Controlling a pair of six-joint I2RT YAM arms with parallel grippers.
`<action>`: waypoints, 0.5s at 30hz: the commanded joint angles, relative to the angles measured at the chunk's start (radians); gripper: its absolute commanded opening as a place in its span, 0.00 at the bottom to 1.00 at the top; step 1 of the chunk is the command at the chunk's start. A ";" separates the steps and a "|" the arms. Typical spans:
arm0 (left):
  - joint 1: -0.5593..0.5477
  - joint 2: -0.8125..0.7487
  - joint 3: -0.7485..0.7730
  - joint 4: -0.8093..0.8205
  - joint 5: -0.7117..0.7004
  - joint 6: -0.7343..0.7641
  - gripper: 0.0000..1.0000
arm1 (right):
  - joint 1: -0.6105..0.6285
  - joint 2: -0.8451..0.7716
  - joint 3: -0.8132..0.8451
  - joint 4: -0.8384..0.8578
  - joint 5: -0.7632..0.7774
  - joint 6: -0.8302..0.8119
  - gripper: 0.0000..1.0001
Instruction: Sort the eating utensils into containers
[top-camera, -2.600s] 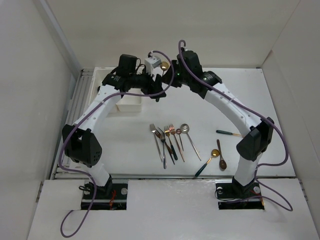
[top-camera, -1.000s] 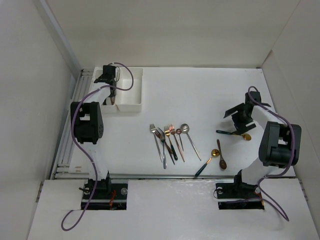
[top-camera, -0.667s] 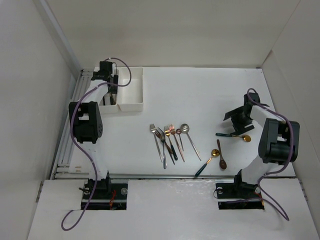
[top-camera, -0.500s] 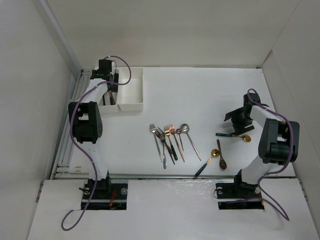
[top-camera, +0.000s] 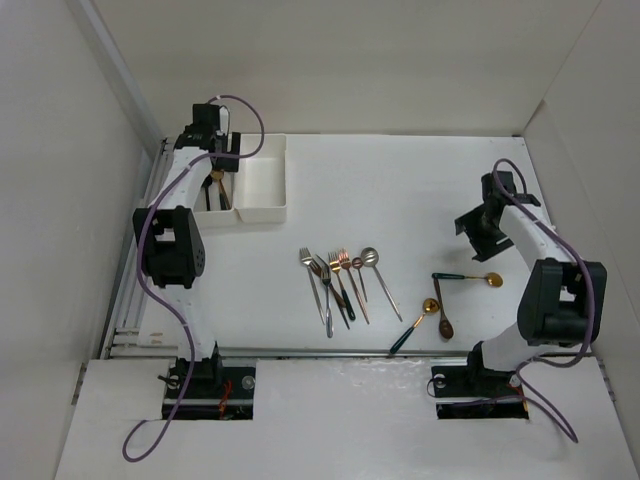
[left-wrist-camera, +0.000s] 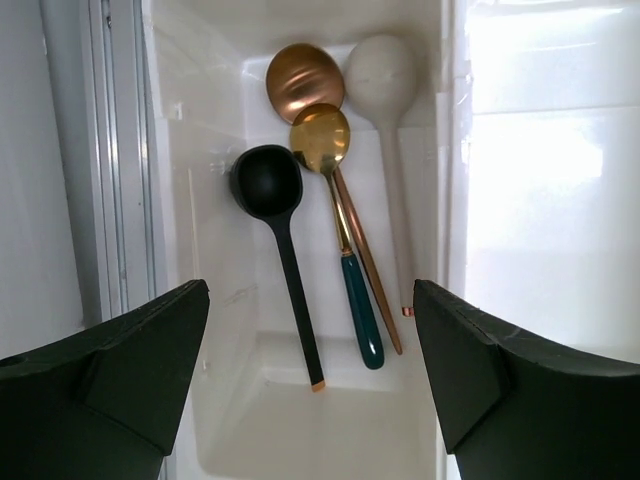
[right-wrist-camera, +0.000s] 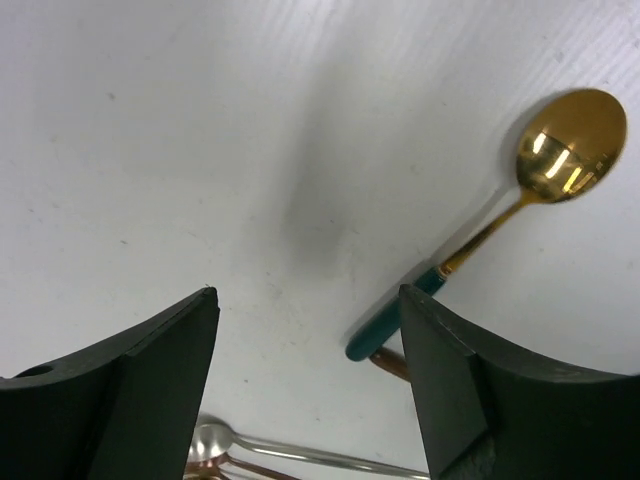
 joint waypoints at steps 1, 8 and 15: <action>-0.002 -0.076 0.056 -0.047 0.051 -0.018 0.81 | 0.004 -0.050 -0.073 -0.095 0.026 0.030 0.77; -0.002 -0.076 0.065 -0.065 0.078 -0.018 0.82 | 0.004 0.016 -0.180 -0.037 -0.015 0.101 0.77; 0.007 -0.067 0.074 -0.085 0.089 -0.018 0.82 | 0.027 0.188 -0.066 -0.009 -0.037 0.081 0.70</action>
